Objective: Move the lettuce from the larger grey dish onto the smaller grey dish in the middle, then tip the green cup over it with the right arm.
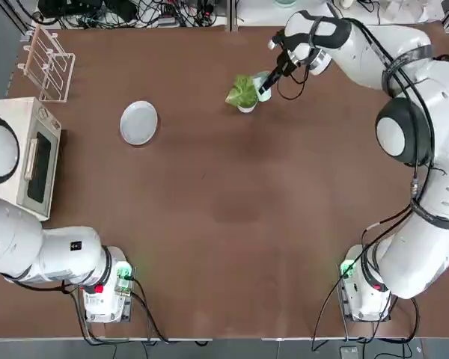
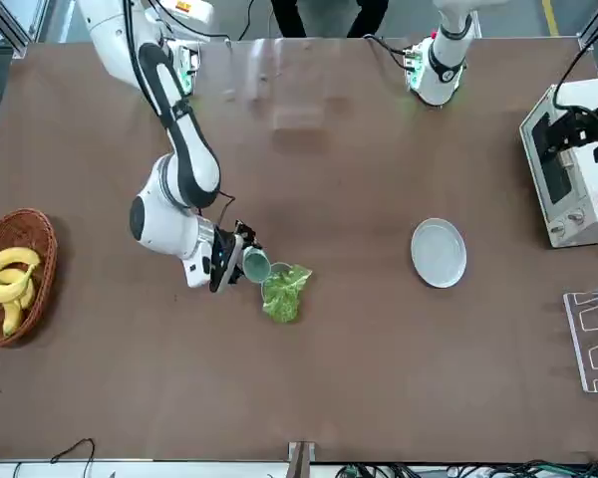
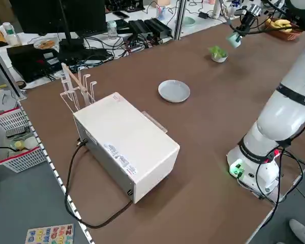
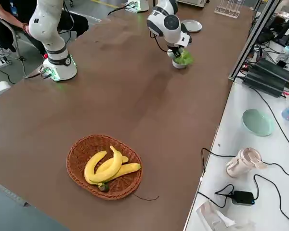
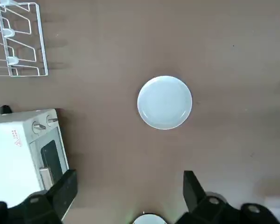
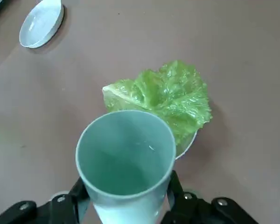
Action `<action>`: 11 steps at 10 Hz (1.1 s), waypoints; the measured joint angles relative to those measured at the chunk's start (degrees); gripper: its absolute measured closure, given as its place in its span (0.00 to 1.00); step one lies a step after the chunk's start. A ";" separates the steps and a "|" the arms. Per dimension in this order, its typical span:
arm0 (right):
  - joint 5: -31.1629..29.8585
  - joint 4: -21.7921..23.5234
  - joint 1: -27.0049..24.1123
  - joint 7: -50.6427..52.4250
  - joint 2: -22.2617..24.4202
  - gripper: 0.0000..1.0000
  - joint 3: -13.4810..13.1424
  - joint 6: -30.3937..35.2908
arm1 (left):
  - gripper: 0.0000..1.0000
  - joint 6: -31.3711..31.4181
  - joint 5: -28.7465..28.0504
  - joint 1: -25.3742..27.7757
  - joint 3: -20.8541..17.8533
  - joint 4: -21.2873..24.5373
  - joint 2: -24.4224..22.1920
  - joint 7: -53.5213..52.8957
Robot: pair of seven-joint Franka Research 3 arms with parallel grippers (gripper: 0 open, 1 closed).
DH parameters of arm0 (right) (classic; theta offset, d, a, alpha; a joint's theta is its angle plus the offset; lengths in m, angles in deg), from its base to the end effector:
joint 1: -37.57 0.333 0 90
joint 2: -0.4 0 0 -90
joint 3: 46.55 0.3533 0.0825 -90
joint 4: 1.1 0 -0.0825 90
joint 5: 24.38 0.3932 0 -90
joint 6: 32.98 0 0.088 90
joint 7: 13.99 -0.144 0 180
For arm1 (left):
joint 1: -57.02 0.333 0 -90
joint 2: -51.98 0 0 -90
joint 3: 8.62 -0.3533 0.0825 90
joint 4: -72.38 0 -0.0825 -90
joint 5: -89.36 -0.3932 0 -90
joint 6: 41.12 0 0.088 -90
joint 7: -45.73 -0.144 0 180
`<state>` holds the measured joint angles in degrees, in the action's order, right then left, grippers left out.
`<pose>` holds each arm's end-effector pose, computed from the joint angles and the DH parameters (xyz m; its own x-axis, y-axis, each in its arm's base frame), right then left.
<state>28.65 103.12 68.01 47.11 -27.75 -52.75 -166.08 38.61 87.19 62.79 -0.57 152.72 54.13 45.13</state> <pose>0.6094 0.3201 0.2719 0.6641 0.6227 0.4138 0.7467 -0.5243 -0.4094 0.5554 -0.0143 0.6684 0.9979 -0.0436 -0.0480 -0.0452 -0.9985 -0.0318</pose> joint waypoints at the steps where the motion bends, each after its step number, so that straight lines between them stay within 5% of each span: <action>1: 0.00 -0.28 0.01 -0.37 -0.41 0.31 -0.13 0.00 | 0.00 0.00 0.00 -0.01 0.09 0.00 0.01 0.00; 11: -0.09 -6.88 0.40 -11.89 -5.63 0.31 -1.70 1.83 | 0.00 0.34 0.01 -0.01 0.36 0.00 0.19 0.00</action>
<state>28.55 96.24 68.41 35.23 -33.38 -54.45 -164.24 38.95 87.21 62.79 -0.20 152.72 54.32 45.13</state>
